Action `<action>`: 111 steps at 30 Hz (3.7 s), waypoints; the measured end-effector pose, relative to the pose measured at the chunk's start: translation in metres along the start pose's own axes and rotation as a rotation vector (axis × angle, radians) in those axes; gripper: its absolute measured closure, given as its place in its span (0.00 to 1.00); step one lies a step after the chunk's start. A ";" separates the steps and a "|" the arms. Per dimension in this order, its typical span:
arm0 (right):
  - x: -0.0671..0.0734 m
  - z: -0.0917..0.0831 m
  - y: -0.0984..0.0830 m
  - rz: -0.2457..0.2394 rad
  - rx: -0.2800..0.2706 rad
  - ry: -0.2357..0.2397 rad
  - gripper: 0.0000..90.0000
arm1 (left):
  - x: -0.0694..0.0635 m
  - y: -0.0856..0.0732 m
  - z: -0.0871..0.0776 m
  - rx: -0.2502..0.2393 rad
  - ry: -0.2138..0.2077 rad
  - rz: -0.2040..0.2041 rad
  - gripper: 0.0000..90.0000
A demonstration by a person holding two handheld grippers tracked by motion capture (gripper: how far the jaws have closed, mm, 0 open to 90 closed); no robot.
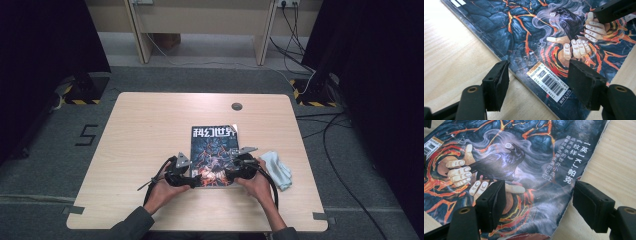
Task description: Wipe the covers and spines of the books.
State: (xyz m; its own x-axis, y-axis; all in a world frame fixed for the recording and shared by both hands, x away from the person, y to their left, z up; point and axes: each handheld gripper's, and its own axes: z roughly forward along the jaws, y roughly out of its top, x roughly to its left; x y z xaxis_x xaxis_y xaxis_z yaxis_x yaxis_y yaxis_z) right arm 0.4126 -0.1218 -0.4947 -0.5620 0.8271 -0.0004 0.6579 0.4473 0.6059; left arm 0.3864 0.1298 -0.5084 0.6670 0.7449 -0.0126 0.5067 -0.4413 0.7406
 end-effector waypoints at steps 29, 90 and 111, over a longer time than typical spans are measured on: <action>-0.058 -0.066 -0.018 0.066 -0.086 -0.083 0.44 | 0.005 -0.016 -0.041 -0.032 -0.115 -0.115 0.24; -0.100 -0.004 -0.002 0.129 0.002 -0.100 0.50 | 0.005 -0.058 -0.069 0.025 -0.091 -0.053 0.21; -0.075 -0.043 -0.016 0.187 -0.090 -0.084 0.25 | 0.007 -0.058 -0.070 0.021 -0.085 -0.063 0.21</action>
State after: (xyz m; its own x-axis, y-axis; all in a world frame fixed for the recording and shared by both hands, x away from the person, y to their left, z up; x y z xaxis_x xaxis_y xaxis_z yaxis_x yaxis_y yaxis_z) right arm 0.4230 -0.2057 -0.4705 -0.3882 0.9200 0.0544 0.6974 0.2547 0.6699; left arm 0.3228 0.1956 -0.5045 0.6772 0.7265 -0.1163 0.5595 -0.4059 0.7226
